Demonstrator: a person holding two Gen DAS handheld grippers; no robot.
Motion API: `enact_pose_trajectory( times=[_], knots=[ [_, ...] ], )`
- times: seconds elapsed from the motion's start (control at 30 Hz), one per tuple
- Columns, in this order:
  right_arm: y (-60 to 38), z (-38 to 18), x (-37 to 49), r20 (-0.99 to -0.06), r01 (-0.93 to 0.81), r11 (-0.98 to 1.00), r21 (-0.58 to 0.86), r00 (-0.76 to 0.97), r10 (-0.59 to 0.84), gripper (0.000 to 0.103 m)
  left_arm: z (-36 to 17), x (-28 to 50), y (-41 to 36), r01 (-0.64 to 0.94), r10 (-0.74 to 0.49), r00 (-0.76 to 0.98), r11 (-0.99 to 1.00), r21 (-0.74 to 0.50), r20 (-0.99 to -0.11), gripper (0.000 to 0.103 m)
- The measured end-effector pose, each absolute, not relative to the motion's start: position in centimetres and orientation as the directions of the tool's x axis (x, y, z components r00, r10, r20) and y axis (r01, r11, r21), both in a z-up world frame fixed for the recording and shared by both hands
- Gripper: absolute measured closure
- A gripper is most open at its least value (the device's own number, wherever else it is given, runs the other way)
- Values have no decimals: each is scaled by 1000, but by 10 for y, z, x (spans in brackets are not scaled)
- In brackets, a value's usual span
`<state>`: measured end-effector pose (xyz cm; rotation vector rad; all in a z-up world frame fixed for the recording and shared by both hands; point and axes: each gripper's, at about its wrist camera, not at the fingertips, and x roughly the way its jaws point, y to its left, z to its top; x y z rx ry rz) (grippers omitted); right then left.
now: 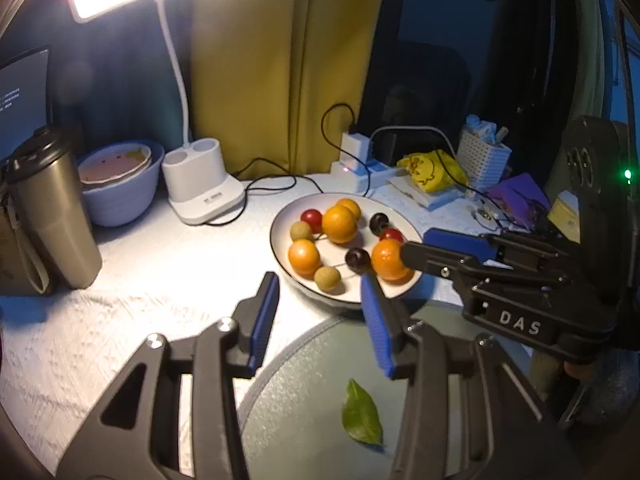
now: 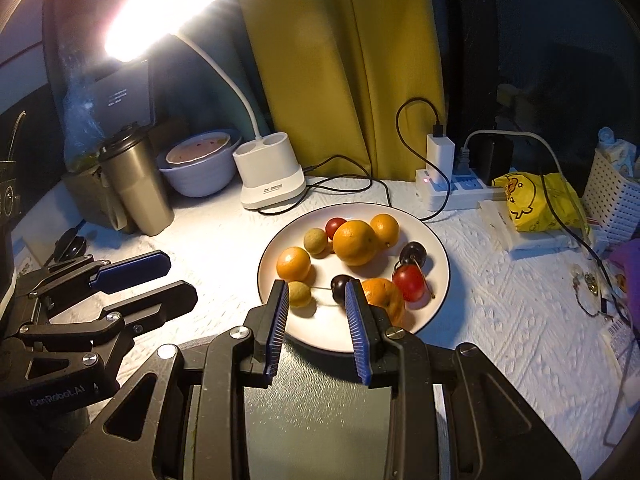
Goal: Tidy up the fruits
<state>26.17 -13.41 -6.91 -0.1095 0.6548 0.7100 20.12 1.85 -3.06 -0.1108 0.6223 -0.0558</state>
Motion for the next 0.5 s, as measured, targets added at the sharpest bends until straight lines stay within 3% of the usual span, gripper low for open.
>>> enact_pose_trajectory(
  times=[0.3, 0.37, 0.43, 0.5],
  knots=[
    [-150, -64, 236, -577, -629, 769, 116, 588, 567, 72, -24, 177, 11, 14, -82, 825, 992, -124, -559, 57],
    [-154, -62, 230, -575, -627, 771, 112, 592, 565, 72, -22, 172, 10, 12, -82, 829, 992, -129, -553, 50],
    [-158, -60, 226, -572, -625, 773, 108, 598, 562, 72, -19, 166, 8, 13, -85, 835, 991, -134, -544, 36],
    [-163, -57, 221, -566, -621, 777, 105, 605, 560, 72, -15, 161, 7, 13, -84, 842, 991, -134, -533, 31]
  ],
)
